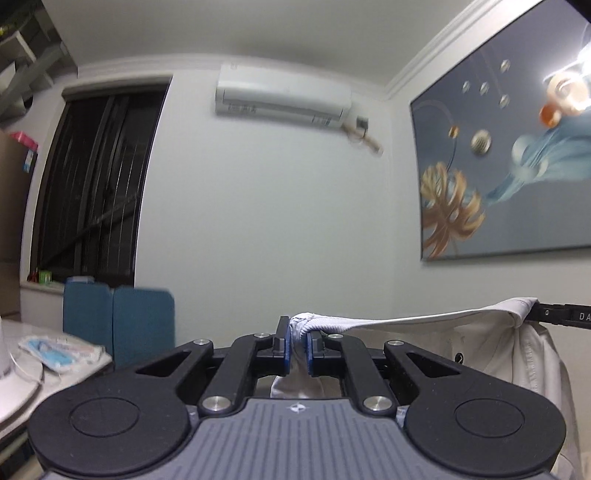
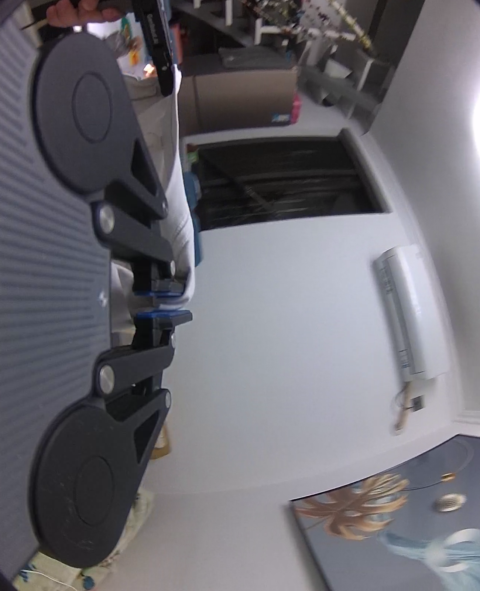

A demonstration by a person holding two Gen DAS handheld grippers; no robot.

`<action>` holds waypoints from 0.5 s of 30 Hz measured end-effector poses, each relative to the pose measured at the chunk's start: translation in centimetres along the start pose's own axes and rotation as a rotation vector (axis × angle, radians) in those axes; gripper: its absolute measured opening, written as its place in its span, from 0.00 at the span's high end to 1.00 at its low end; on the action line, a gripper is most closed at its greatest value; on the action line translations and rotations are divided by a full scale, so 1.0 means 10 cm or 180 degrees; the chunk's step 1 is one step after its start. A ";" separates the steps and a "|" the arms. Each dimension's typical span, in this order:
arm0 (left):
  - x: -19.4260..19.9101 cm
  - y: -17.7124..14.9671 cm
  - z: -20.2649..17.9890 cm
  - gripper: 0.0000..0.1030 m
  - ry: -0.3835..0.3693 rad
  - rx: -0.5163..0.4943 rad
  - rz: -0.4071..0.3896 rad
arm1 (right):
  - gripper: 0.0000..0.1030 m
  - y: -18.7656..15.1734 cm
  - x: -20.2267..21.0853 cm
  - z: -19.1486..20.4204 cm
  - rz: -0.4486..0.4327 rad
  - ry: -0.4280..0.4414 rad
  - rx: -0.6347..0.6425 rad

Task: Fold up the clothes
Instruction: 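Lower the T-shirt onto the bed with both grippers and release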

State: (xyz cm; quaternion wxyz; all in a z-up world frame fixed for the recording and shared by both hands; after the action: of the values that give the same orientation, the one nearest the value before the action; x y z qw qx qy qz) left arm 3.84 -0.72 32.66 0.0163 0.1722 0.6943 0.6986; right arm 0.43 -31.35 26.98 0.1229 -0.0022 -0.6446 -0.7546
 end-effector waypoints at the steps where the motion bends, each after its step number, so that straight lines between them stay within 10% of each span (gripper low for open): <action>1: -0.29 -0.11 0.03 0.92 0.0024 0.0012 0.0087 | 0.90 -0.11 -0.25 -0.09 0.0081 -0.0027 -0.0038; 15: -4.86 -2.68 0.61 0.91 0.0182 0.0115 0.1393 | 0.90 -2.57 -4.31 -1.61 0.1413 -0.0617 -0.0524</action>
State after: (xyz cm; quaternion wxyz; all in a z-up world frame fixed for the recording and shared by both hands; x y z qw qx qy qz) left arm 45.30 -6.65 -4.17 -0.1585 0.2992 0.6529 0.6775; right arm 39.85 -35.57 -7.64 0.2226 -0.2260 -0.5735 -0.7553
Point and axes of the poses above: each gripper's, at about its wrist camera, not at the fingertips, and x roughly against the way its jaws point, z to its left, y to its top, the point moved 4 cm from there along -x, roughly the way its jaws point, and after that the axes turned 12 degrees about z, right-handed, at the moved point
